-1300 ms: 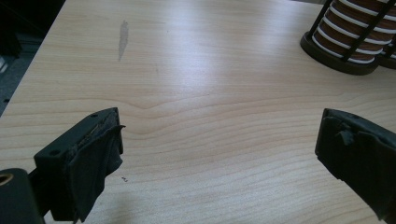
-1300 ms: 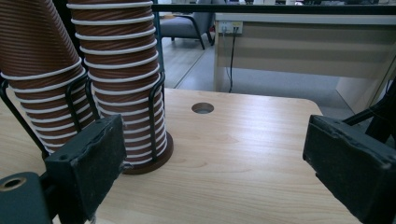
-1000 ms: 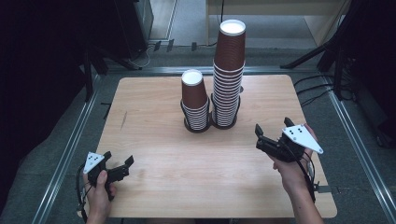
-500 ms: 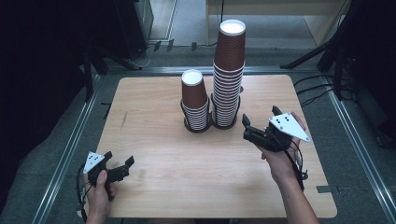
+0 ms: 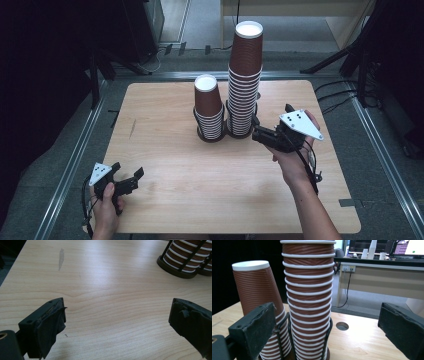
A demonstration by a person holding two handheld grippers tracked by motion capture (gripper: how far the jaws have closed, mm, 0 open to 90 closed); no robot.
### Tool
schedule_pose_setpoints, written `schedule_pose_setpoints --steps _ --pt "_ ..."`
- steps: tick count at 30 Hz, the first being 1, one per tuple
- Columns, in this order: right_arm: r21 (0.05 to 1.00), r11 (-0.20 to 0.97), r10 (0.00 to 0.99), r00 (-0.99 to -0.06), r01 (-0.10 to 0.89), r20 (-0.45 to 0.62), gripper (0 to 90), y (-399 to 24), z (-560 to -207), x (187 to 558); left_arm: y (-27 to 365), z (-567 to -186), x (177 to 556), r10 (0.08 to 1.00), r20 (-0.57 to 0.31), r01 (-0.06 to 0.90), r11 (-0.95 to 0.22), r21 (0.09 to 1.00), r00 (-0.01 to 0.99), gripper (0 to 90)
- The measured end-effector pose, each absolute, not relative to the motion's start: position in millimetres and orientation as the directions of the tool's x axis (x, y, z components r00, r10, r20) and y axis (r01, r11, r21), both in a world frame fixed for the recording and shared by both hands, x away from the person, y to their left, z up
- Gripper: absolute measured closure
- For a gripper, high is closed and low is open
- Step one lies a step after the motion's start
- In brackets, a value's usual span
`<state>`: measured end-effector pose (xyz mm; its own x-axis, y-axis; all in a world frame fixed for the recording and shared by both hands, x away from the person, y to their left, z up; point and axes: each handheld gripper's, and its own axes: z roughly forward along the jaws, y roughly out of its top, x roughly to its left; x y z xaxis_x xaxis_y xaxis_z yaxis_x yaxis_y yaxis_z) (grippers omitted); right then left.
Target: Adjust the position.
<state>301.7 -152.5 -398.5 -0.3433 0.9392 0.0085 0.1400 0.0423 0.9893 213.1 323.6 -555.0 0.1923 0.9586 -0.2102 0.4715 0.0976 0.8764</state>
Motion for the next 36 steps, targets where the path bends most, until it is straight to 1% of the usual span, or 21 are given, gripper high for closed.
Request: schedule_pose_setpoints --steps 6,36 --pt "0.990 0.050 0.937 -0.349 0.132 -0.001 1.9 -143.6 -392.9 309.2 323.7 -555.0 213.1 0.958 -0.211 0.472 0.098 0.876 0.193 0.9" --pt "0.993 0.020 0.938 -0.347 0.113 0.021 1.8 -113.5 -369.3 345.0 323.5 -555.0 213.2 0.958 -0.210 0.472 0.096 0.877 0.197 0.9"
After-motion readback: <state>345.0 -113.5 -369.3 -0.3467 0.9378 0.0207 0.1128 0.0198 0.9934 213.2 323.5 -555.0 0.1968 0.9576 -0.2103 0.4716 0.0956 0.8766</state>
